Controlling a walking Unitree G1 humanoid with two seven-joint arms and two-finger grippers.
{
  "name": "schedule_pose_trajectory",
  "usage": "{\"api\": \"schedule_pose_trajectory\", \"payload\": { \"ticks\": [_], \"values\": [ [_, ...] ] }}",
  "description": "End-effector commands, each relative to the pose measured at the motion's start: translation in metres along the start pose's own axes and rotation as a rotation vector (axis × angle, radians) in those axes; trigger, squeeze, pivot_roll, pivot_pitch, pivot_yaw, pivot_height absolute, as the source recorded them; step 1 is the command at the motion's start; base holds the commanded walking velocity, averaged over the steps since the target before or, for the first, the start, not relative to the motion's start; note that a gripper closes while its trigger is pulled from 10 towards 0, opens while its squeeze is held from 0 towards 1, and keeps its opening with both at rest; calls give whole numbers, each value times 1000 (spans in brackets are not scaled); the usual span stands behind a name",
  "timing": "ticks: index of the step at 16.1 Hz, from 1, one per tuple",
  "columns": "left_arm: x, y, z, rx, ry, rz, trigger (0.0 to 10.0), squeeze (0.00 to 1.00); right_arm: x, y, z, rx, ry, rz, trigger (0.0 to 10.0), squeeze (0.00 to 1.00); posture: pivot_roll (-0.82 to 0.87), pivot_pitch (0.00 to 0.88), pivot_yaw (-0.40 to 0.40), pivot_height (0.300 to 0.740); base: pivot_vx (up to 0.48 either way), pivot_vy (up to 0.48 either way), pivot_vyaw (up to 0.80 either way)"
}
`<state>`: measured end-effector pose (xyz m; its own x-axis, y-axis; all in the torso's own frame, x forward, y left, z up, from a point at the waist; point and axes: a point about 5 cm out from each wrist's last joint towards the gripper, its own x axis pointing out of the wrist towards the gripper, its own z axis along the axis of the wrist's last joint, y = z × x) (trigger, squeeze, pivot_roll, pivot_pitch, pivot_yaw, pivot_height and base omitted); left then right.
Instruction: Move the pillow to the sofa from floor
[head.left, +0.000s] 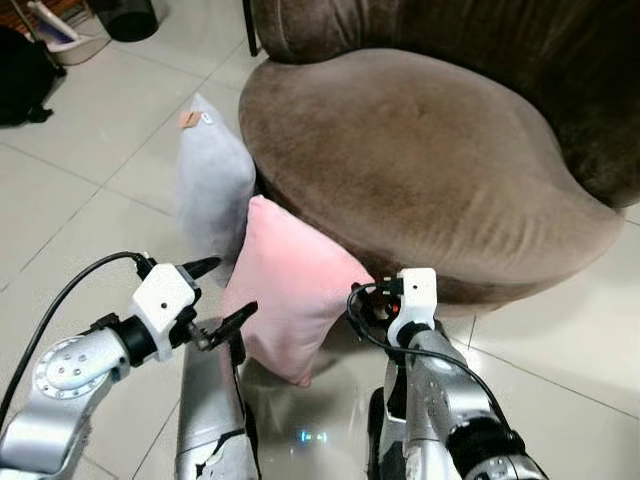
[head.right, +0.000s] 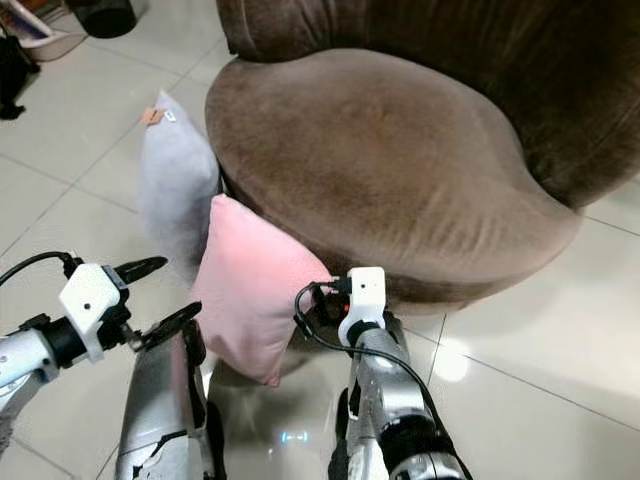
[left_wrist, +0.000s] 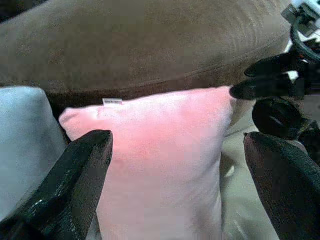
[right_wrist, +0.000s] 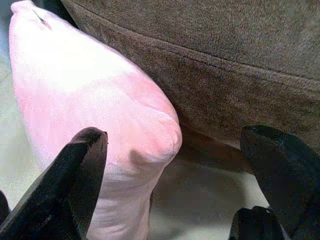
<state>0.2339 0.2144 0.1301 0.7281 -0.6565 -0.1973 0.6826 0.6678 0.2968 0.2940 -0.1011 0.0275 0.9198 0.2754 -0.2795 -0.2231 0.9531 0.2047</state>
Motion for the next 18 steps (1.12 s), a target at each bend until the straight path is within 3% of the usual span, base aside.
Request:
{"api": "schedule_pose_trajectory", "payload": {
  "ticks": [1,3,5,6,7,8,15,18],
  "values": [
    [-4,-1,3,-14,-2,-24,10000,0,1,2,-4,38,8,20,10000,1000,262,302,-11,475,0,0,0],
    [-8,0,6,-36,-3,-46,10000,0,9,13,0,68,-12,61,10000,1000,269,303,-2,475,0,0,0],
    [-10,1,7,-37,0,-48,10000,0,15,15,5,66,-33,-7,10000,1000,283,309,7,475,0,0,0],
    [-10,2,8,-36,1,-52,10000,0,18,16,7,69,-31,-40,10000,882,288,312,9,475,0,0,0],
    [-10,2,9,-38,6,-62,10000,0,20,19,6,52,-20,-50,10000,90,299,321,12,475,0,0,0],
    [-11,2,10,-37,10,-68,10000,0,22,21,6,49,-13,-63,10000,0,308,329,15,475,0,0,0],
    [-29,6,17,-20,58,-101,10000,0,27,37,0,25,29,-137,10000,0,367,373,50,475,0,0,0],
    [-32,9,19,-16,64,-107,10000,0,28,39,5,89,-1,-154,10000,0,385,380,68,475,0,0,0]
  ]
}}
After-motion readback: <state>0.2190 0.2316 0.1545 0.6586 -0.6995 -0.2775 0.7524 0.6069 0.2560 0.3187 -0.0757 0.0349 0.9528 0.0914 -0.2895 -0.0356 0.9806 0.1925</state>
